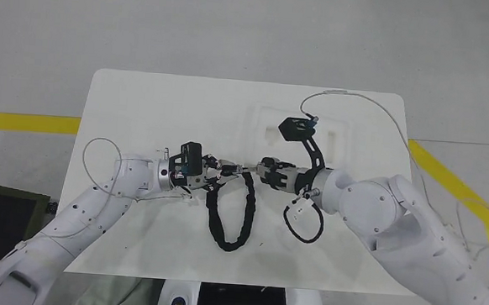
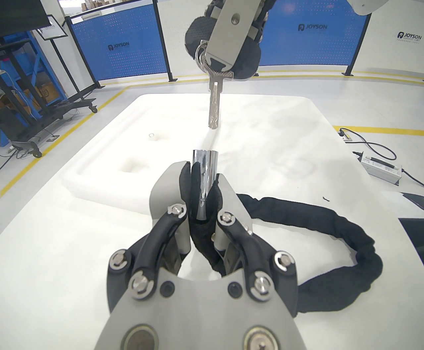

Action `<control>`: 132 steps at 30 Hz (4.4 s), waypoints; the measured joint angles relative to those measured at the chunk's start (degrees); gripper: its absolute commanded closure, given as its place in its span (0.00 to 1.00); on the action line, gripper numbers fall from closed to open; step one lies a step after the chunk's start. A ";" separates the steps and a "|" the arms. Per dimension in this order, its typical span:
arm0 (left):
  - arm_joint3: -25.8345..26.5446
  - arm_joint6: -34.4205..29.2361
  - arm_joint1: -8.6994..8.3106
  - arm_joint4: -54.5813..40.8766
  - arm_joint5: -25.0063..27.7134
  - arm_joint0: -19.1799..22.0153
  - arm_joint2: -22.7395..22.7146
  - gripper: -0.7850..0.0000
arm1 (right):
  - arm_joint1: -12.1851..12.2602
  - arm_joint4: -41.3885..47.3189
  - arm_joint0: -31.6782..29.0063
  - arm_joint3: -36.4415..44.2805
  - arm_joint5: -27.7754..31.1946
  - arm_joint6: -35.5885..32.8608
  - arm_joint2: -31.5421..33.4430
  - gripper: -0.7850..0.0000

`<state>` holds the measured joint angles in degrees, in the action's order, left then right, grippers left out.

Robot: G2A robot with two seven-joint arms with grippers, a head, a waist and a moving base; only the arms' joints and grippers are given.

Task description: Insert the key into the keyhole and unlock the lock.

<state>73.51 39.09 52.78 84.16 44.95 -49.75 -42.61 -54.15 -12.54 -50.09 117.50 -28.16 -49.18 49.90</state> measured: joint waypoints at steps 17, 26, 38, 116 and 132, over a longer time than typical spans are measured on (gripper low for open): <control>0.00 0.01 -0.01 0.01 0.00 0.00 0.01 1.00 | -2.00 -0.90 2.52 -2.25 -0.48 -0.37 -2.84 1.00; 0.00 0.01 0.00 0.01 0.00 0.00 0.01 1.00 | -2.42 -0.78 1.88 -2.12 -0.58 -0.74 -2.30 1.00; 0.00 0.01 -0.01 0.01 0.00 0.00 0.01 1.00 | -2.49 -1.27 0.61 -2.62 -0.08 -2.17 -0.64 1.00; 0.00 0.01 -0.01 0.01 0.00 0.00 0.01 1.00 | -8.92 -5.37 9.53 -10.64 -1.73 -8.21 -6.79 0.60; 0.00 0.01 -0.01 0.01 0.00 0.00 0.01 1.00 | -6.88 -4.63 4.49 -6.02 -1.27 -12.63 2.10 0.63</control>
<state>73.51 39.10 52.78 84.17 44.95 -49.75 -42.60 -61.03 -17.16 -45.60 111.48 -29.44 -61.81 52.00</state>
